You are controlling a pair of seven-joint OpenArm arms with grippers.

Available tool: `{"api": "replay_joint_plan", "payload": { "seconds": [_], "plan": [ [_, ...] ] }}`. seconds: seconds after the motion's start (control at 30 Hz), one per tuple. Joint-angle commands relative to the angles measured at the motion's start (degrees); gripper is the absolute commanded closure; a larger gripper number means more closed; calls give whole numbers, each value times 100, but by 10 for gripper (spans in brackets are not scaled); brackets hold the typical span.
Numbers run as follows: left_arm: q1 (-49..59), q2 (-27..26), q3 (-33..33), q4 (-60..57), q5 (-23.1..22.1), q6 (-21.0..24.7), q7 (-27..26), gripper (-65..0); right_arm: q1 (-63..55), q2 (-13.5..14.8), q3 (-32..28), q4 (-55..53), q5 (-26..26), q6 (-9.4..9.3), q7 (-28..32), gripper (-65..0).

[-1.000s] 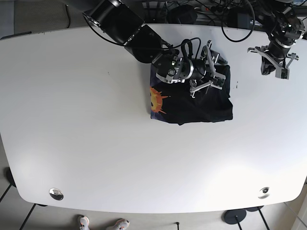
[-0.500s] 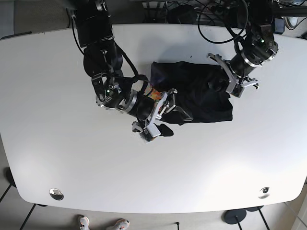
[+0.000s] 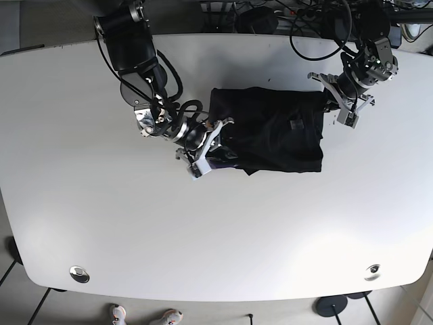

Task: Fold the T-shirt properly
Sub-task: 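Tuck and square the folded shirt edges with both grippers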

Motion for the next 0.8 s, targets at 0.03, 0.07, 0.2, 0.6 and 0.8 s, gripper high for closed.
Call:
{"api": "replay_joint_plan", "payload": {
  "seconds": [0.03,0.07,0.2,0.6,0.8],
  "plan": [
    [-48,-242,-43,-150,-91,-23,-124,0,117,93,25,84,34,-13,80,-97],
    [-65,-312,-35,-317,-91,-23,-124,0,117,128,25,110,34,-13,71,-97],
    [-320,-400,-61,-625,-100,-23,-124,0,-41,128,289,699,34,-13,-148,-101],
    [-118,207,484,1669,-100,-23,-89,0,-33,84,429,2079,-19,-57,-1265,-98],
    [-127,215,1451,1300,-91,-23,-98,0,64,110,403,717,-19,-31,-421,-94]
  ]
}}
